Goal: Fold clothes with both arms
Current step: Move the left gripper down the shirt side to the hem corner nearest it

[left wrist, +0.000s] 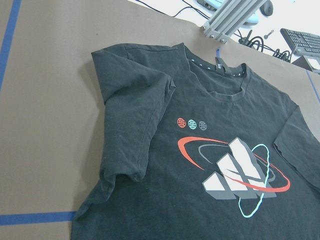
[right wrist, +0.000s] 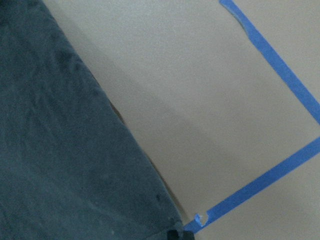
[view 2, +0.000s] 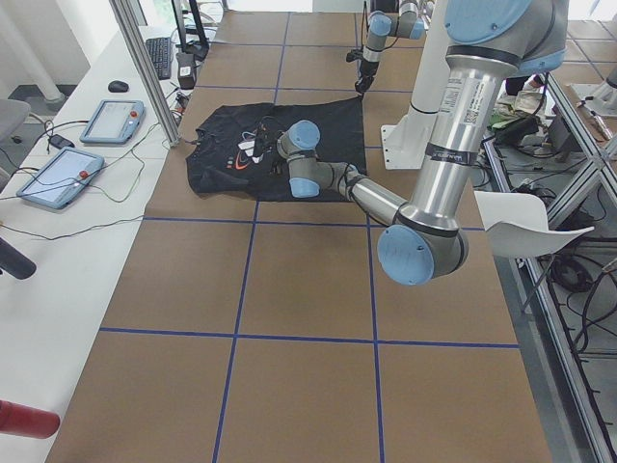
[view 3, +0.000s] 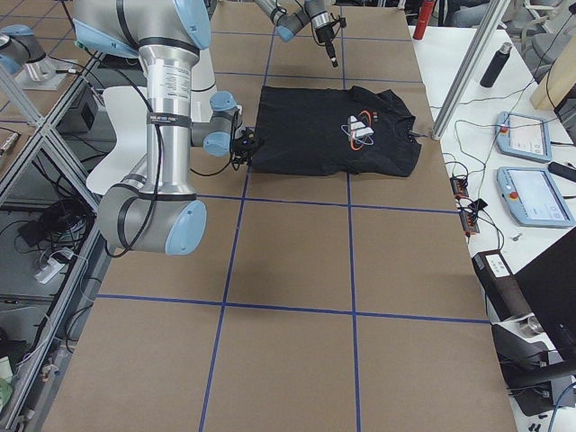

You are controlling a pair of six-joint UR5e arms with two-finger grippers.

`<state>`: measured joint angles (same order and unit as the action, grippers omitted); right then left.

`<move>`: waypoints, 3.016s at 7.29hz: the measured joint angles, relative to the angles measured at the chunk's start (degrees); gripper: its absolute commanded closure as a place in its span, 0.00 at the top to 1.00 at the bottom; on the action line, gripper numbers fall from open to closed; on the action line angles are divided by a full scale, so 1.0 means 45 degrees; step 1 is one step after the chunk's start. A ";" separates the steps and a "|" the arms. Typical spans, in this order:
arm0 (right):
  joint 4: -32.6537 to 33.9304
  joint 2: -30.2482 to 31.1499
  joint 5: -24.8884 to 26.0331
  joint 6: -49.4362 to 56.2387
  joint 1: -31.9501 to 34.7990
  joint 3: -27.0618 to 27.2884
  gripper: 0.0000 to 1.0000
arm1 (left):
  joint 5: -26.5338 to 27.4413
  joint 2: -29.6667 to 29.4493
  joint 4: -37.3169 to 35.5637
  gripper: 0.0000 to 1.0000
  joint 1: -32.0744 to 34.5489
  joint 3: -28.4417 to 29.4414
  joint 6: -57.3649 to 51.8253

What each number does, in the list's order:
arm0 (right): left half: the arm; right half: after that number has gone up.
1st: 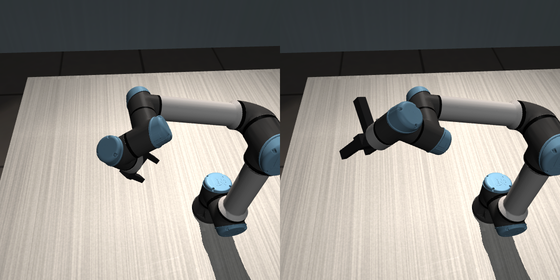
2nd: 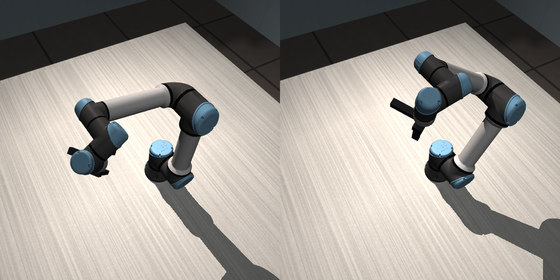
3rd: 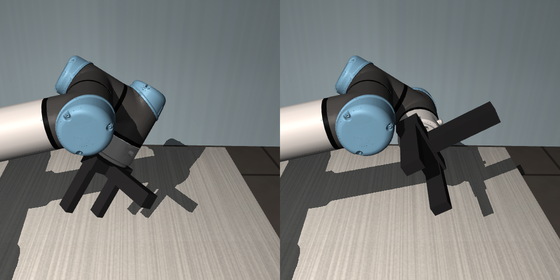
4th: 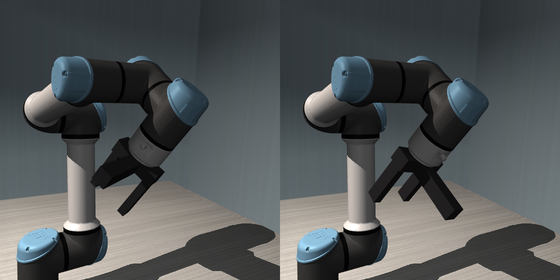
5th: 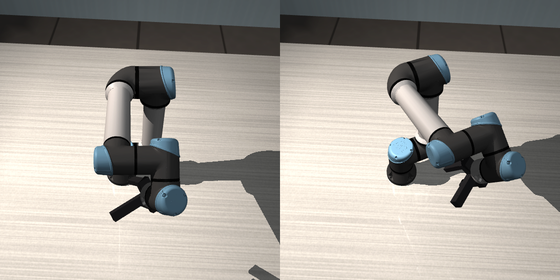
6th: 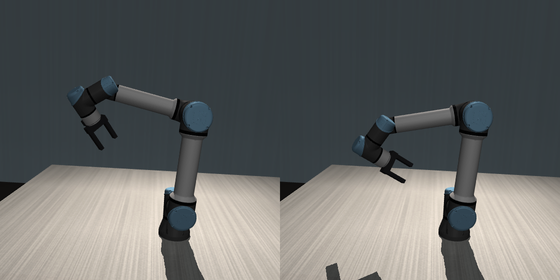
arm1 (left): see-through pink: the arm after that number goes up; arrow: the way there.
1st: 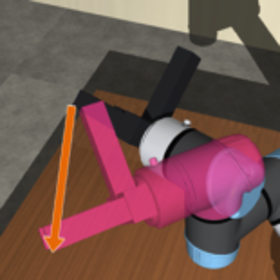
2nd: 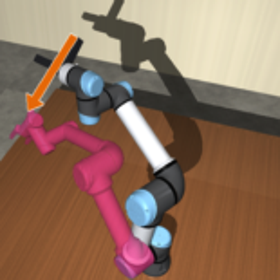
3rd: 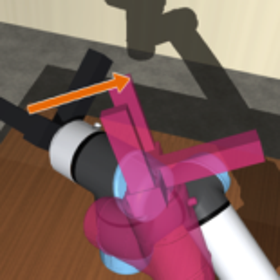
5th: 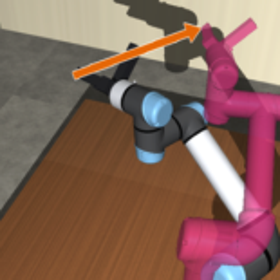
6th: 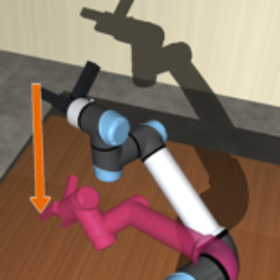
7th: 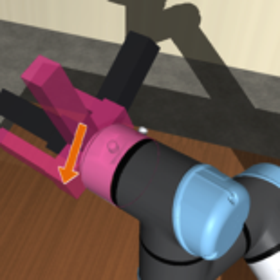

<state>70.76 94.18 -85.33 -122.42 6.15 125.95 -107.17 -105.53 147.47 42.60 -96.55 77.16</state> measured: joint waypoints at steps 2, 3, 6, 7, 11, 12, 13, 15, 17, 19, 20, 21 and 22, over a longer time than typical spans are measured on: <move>0.0694 -0.0060 -0.0048 0.0015 -0.0023 0.0515 0.00 | -0.0011 0.0894 -0.0635 0.98 -0.0773 -0.1011 0.0651; 0.0849 -0.0084 -0.0056 0.0021 -0.0030 0.0601 0.00 | -0.0003 0.1505 -0.1464 0.99 -0.1252 -0.1893 0.0743; 0.0932 -0.0103 -0.0077 0.0078 0.0019 0.0607 0.00 | 0.0069 0.3704 -0.2697 0.99 -0.2403 -0.4086 0.0926; 0.0939 -0.0099 -0.0079 0.0083 0.0047 0.0599 0.00 | 0.0097 0.4196 -0.2742 0.99 -0.2768 -0.4424 0.1195; 0.0936 -0.0076 -0.0080 0.0080 0.0174 0.0599 0.00 | 0.2026 0.4556 -0.2773 0.81 -0.5939 -0.4488 0.5355; 0.0935 -0.0076 -0.0080 0.0083 0.0191 0.0615 0.00 | 0.2486 0.4566 -0.2782 0.78 -0.6600 -0.4358 0.6033; 0.0935 -0.0088 -0.0080 0.0081 0.0204 0.0629 0.00 | 0.2944 0.4544 -0.2787 0.77 -0.7106 -0.4133 0.6481; 0.0935 -0.0094 -0.0080 0.0077 0.0221 0.0641 0.00 | 0.3296 0.4556 -0.2789 0.75 -0.7439 -0.3879 0.6745; 0.0935 -0.0091 -0.0080 0.0076 0.0238 0.0642 0.00 | 0.3342 0.4578 -0.2812 0.70 -0.7469 -0.3873 0.6793; 0.0935 -0.0085 -0.0080 0.0076 0.0258 0.0643 0.00 | 0.3347 0.4603 -0.2902 0.53 -0.7469 -0.3867 0.6806; 0.0935 -0.0078 -0.0080 0.0076 0.0278 0.0643 0.00 | 0.3347 0.4600 -0.3003 0.23 -0.7469 -0.3870 0.6813; 0.0935 -0.0074 -0.0080 0.0076 0.0303 0.0643 0.00 | 0.3344 0.4598 -0.3069 0.06 -0.7463 -0.3913 0.6827; 0.0935 -0.0072 -0.0080 0.0076 0.0335 0.0648 0.00 | 0.3335 0.4609 -0.3107 0.00 -0.7420 -0.3986 0.6843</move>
<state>74.97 93.86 -85.69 -122.08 7.66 128.87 -92.17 -84.79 133.48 9.21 -114.49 107.96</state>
